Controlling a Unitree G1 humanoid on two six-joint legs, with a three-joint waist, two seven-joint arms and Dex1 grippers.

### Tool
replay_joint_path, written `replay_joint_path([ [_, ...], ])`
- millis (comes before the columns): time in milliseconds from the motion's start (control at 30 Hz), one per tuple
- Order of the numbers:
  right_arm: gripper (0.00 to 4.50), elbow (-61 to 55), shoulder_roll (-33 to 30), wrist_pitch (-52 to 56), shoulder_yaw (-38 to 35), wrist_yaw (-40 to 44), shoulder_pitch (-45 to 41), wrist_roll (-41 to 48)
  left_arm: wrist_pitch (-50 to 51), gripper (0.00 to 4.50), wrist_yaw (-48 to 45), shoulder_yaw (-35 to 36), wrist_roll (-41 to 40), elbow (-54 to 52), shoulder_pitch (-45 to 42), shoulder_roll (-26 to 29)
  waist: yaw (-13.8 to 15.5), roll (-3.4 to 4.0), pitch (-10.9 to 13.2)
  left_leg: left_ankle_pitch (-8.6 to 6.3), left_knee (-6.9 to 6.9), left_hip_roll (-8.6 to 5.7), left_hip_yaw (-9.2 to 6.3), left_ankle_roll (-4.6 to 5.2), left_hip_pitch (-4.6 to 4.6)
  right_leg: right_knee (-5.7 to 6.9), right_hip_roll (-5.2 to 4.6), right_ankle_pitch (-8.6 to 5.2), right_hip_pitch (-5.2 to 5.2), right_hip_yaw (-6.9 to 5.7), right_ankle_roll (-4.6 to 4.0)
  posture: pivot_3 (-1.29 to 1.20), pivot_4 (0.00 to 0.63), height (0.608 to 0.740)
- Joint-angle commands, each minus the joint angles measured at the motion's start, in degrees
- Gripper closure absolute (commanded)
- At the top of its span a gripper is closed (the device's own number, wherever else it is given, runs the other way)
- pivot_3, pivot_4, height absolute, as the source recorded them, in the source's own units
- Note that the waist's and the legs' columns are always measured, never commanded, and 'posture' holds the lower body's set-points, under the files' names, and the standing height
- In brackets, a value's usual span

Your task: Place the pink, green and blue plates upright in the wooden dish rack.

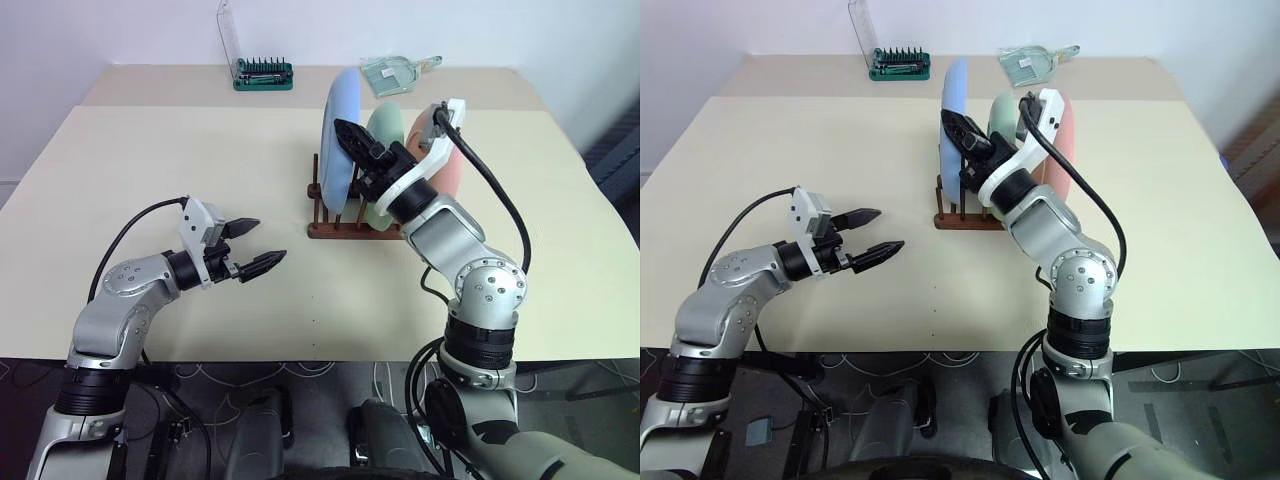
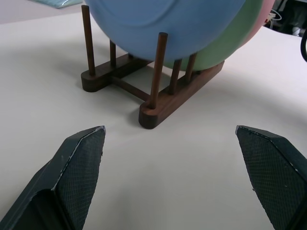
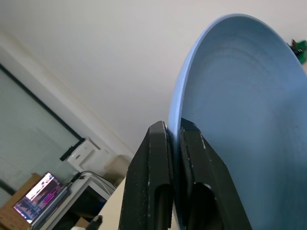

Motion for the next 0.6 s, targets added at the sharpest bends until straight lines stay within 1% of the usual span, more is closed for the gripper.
replay_joint_path([
  [33, 3.53, -0.33, 0.03, -0.11, -0.34, -0.51, -0.33, 1.02, -1.10, 0.00, -0.22, 0.52, 0.04, -0.94, 0.15, -0.13, 0.00, 0.00, 0.00, 0.00, 0.00, 0.00, 0.00, 0.00, 0.00, 0.00, 0.00, 0.00, 0.00, 0.00, 0.00, 0.00, 0.150, 0.732],
  [67, 3.01, -0.24, -0.01, -0.07, -0.30, -0.56, -0.33, 1.03, -1.09, 0.00, -0.21, 0.53, 0.05, -0.95, 0.15, -0.16, -0.01, 0.00, 0.00, 0.00, 0.00, 0.00, 0.00, 0.00, 0.00, 0.00, 0.00, 0.00, 0.00, 0.00, 0.00, 0.00, 0.150, 0.732],
  [133, 2.13, -0.19, -0.19, 0.07, -0.14, -0.78, -0.35, 0.85, -1.09, 0.00, -0.17, 0.57, 0.13, -1.05, 0.25, -0.22, 0.00, 0.00, 0.00, 0.00, 0.00, 0.00, 0.00, 0.00, 0.00, 0.00, 0.00, 0.00, 0.00, 0.00, 0.00, 0.00, 0.150, 0.732],
  [167, 1.55, -0.16, -0.29, 0.10, -0.07, -0.84, -0.38, 0.74, -1.10, 0.00, -0.17, 0.58, 0.19, -1.06, 0.27, -0.25, 0.00, 0.00, 0.00, 0.00, 0.00, 0.00, 0.00, 0.00, 0.00, 0.00, 0.00, 0.00, 0.00, 0.00, 0.00, 0.00, 0.150, 0.732],
  [267, 0.12, -0.80, -1.51, -0.15, 0.81, 0.10, -0.98, -0.90, -1.03, 0.00, -0.09, 0.62, 0.20, -1.16, 0.34, -0.37, 0.00, 0.00, 0.00, 0.00, 0.00, 0.00, 0.00, 0.00, 0.00, 0.00, 0.00, 0.00, 0.00, 0.00, 0.00, 0.00, 0.150, 0.732],
  [300, 0.05, -1.09, -2.42, -0.25, 1.38, 0.72, -1.33, -1.93, -1.00, 0.00, -0.04, 0.60, 0.22, -1.17, 0.30, -0.41, 0.00, 0.00, 0.00, 0.00, 0.00, 0.00, 0.00, 0.00, 0.00, 0.00, 0.00, 0.00, 0.00, 0.00, 0.00, 0.00, 0.150, 0.732],
  [433, 0.05, -3.66, -8.46, -0.65, 4.90, 4.78, -3.73, -8.00, -0.85, 0.00, 0.07, 0.61, 0.11, -1.45, 0.40, -0.48, 0.02, 0.01, 0.00, 0.00, 0.00, 0.00, 0.01, 0.00, -0.01, 0.00, -0.01, 0.00, -0.02, 0.00, 0.00, 0.00, 0.150, 0.732],
  [533, 0.05, -6.21, -15.32, -0.95, 7.73, 9.35, -5.94, -13.44, -0.74, 0.00, 0.14, 0.66, 0.02, -1.55, 0.38, -0.50, 0.02, 0.01, 0.01, 0.00, -0.01, 0.00, 0.01, 0.00, -0.02, 0.00, 0.00, 0.00, -0.04, 0.00, 0.00, 0.00, 0.150, 0.732],
  [600, 0.05, -9.14, -19.80, -1.00, 8.45, 13.04, -6.84, -14.91, -0.68, 0.00, 0.19, 0.75, -0.04, -1.58, 0.43, -0.48, 0.09, 0.00, 0.00, 0.00, 0.00, 0.00, 0.01, 0.01, -0.03, -0.01, -0.01, 0.00, -0.05, 0.00, 0.00, 0.00, 0.150, 0.732],
])
